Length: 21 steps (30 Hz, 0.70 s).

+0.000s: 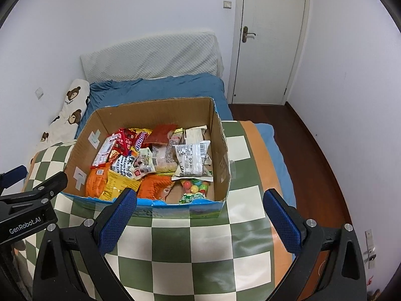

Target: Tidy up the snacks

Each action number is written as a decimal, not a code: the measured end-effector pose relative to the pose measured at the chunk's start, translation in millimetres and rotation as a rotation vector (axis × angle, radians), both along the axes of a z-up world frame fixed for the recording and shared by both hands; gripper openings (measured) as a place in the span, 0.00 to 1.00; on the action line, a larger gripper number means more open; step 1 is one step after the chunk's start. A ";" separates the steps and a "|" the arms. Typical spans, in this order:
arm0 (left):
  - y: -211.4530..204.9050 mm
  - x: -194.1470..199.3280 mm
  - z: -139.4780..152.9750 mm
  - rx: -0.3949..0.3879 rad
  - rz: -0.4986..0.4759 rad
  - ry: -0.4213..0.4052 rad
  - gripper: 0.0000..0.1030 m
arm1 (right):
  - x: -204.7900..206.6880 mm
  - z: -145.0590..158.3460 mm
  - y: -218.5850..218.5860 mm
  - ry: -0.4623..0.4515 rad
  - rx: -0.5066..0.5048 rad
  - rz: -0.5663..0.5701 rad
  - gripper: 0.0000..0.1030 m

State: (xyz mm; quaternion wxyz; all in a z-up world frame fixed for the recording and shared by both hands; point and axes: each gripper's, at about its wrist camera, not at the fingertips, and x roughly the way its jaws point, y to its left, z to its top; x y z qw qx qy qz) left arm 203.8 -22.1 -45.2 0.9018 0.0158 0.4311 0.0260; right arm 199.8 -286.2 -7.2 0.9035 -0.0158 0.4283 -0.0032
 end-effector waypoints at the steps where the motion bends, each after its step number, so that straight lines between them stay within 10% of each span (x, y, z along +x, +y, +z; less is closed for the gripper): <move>1: -0.4 0.2 -0.5 -0.001 0.000 0.001 1.00 | 0.2 -0.9 -0.6 0.001 0.000 -0.002 1.00; 21: -1.7 -12.7 -4.6 -0.020 -0.007 -0.029 1.00 | -9.5 6.5 -1.7 -0.034 -0.006 -0.004 1.00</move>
